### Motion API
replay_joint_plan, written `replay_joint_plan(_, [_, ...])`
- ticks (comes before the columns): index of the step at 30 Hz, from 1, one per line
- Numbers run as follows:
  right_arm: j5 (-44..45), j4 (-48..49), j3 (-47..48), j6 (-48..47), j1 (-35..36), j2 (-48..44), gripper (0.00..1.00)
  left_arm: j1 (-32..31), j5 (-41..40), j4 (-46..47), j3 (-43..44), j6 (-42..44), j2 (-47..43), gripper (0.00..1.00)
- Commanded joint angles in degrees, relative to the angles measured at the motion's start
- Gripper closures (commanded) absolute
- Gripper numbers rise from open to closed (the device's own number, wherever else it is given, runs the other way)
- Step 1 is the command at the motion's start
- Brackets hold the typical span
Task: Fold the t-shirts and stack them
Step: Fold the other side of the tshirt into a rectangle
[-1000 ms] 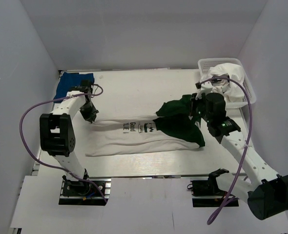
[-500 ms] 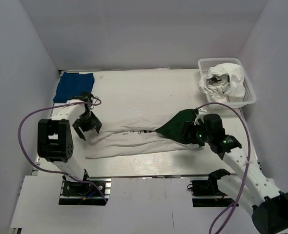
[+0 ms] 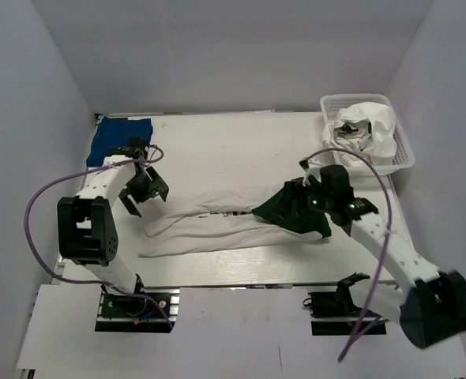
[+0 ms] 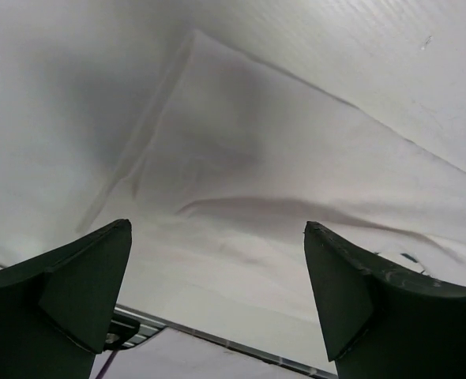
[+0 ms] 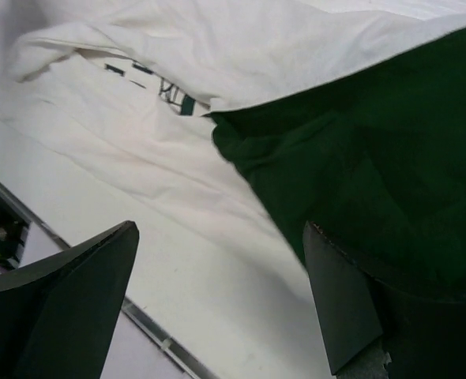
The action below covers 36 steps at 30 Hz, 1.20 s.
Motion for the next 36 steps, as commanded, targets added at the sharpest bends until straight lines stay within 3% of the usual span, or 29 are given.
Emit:
replay_joint_plan(1, [-4.1, 10.6, 3.0, -3.9, 0.8, 9.6, 0.10, -0.9, 6.4, 5.5, 1.2, 1.1, 2.4, 0.00])
replay_joint_plan(3, [-5.1, 12.3, 5.4, -4.6, 1.4, 16.9, 0.10, -1.5, 7.0, 6.2, 1.2, 1.1, 3.1, 0.00])
replay_joint_plan(12, [-11.0, 11.8, 8.0, -7.1, 6.7, 28.5, 0.10, -3.0, 6.3, 6.8, -5.2, 1.1, 4.9, 0.00])
replay_joint_plan(18, [-11.3, -3.6, 5.5, -11.5, 10.8, 23.7, 0.10, -3.0, 2.4, 5.2, -4.6, 1.1, 5.6, 0.00])
replay_joint_plan(22, [-8.4, -13.6, 1.2, -10.2, 12.0, 11.5, 0.10, -3.0, 1.3, 3.8, -4.1, 1.1, 5.6, 0.00])
replay_joint_plan(25, [-6.8, -15.6, 1.2, -8.3, 11.2, 5.1, 0.10, -3.0, 0.0, 2.2, -4.1, 0.6, 5.0, 0.00])
replay_joint_plan(28, [2.1, -13.4, 3.0, -5.1, 11.6, -1.3, 0.10, -3.0, -0.5, 1.1, -5.3, 0.6, 3.5, 0.00])
replay_joint_plan(29, [12.3, -10.6, 3.1, -2.1, 11.6, -3.3, 0.10, -3.0, -0.5, 0.5, -5.9, 0.1, 3.5, 0.00])
replay_joint_plan(30, [15.7, -9.4, 3.4, 2.2, 11.4, -3.7, 0.10, -3.0, -0.5, 0.5, -5.9, 0.1, 3.0, 0.00])
replay_joint_plan(31, [21.6, -8.6, 4.2, 1.9, 11.4, -3.1, 0.10, -3.0, -1.0, 0.5, -6.5, 0.1, 3.0, 0.00])
replay_joint_plan(36, [27.7, -7.8, 10.8, 3.1, 11.4, 9.3, 0.10, -3.0, -0.2, -0.2, -8.6, -1.0, 2.5, 0.00])
